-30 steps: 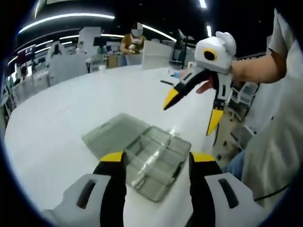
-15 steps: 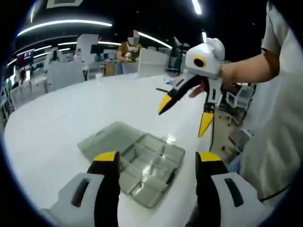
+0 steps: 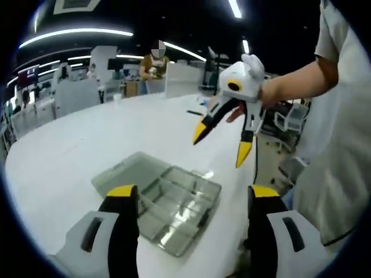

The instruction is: Insert the divider into the dual guide fixture by aligning both edges with the guide slots and pushing it downward to the bottom, including one-sided entry, uneven engagement, binding, and posture correction.

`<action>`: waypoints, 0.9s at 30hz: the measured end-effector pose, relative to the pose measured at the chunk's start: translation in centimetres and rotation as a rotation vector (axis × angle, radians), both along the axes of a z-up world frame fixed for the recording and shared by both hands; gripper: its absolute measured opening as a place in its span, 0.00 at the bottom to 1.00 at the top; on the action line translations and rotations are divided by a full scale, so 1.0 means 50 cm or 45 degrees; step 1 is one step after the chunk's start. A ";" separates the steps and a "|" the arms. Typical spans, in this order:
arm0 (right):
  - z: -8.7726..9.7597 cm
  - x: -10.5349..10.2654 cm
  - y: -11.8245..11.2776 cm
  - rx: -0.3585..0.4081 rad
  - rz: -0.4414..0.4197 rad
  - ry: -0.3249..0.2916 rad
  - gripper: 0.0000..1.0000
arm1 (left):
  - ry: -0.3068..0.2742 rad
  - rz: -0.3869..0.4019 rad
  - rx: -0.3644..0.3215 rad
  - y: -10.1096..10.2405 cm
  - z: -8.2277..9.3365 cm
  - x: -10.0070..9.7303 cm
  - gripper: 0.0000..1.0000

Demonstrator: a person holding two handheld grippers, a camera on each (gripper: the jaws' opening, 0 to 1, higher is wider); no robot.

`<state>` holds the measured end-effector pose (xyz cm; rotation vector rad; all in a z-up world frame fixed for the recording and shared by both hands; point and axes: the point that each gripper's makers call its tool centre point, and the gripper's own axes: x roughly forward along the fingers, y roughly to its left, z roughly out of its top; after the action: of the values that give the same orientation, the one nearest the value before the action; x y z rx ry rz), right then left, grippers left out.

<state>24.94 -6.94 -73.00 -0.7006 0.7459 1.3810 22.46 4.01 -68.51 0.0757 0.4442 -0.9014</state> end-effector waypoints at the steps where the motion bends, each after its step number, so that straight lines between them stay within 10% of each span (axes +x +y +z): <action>1: -0.003 0.001 -0.005 -0.013 0.007 -0.007 0.60 | 0.000 0.000 0.000 0.000 0.000 0.000 0.76; 27: -0.089 0.042 -0.055 -0.169 0.047 -0.003 0.54 | -0.007 0.020 0.023 0.012 -0.003 -0.005 0.77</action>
<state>27.03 -9.70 -77.45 -0.8234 0.8319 1.3730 22.23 4.61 -68.64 0.0910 0.4475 -0.8815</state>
